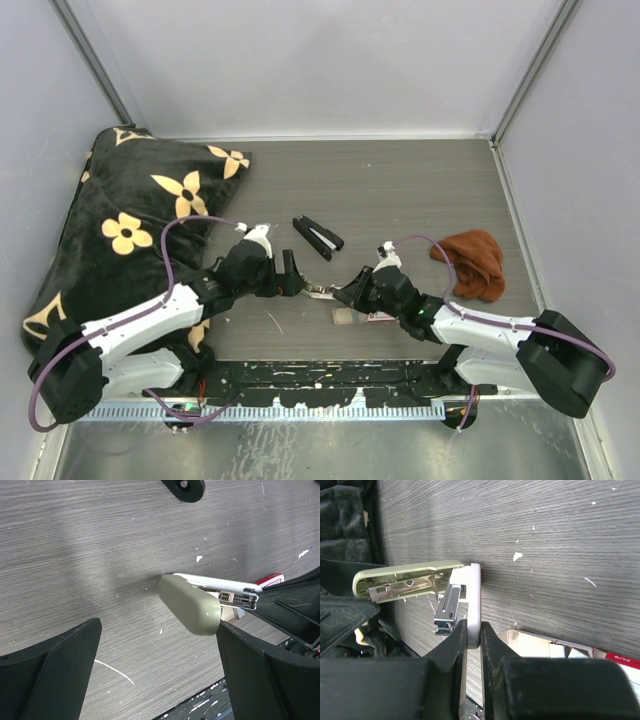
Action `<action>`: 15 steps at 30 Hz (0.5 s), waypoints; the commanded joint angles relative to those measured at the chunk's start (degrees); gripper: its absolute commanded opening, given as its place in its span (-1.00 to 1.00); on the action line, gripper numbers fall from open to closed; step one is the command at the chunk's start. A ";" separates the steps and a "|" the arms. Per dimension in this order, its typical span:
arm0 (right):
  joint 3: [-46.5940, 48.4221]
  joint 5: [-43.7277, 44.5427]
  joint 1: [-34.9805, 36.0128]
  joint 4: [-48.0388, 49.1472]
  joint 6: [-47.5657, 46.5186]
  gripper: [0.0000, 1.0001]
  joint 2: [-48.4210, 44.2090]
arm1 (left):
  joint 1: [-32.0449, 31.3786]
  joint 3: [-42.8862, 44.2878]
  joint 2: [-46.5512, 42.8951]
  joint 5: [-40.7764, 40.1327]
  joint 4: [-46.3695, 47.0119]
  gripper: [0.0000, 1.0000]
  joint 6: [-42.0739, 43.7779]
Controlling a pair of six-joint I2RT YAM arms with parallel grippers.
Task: Load the staples into the stapler
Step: Open the stapler at the center of the board.
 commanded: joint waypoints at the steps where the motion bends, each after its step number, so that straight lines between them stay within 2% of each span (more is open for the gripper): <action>1: -0.19 -1.92 0.47 0.75 0.00 -0.99 -2.30 | 2.92 -3.56 -0.96 -6.84 -3.52 0.96 1.08; 8: -0.51 -1.50 0.51 0.02 0.50 -0.99 -3.49 | 5.60 -6.37 -4.19 -9.28 -5.52 0.96 0.83; 15: -0.30 -1.55 0.51 0.13 0.79 -0.99 -2.69 | 5.82 -7.22 -5.62 -3.57 1.49 0.96 2.04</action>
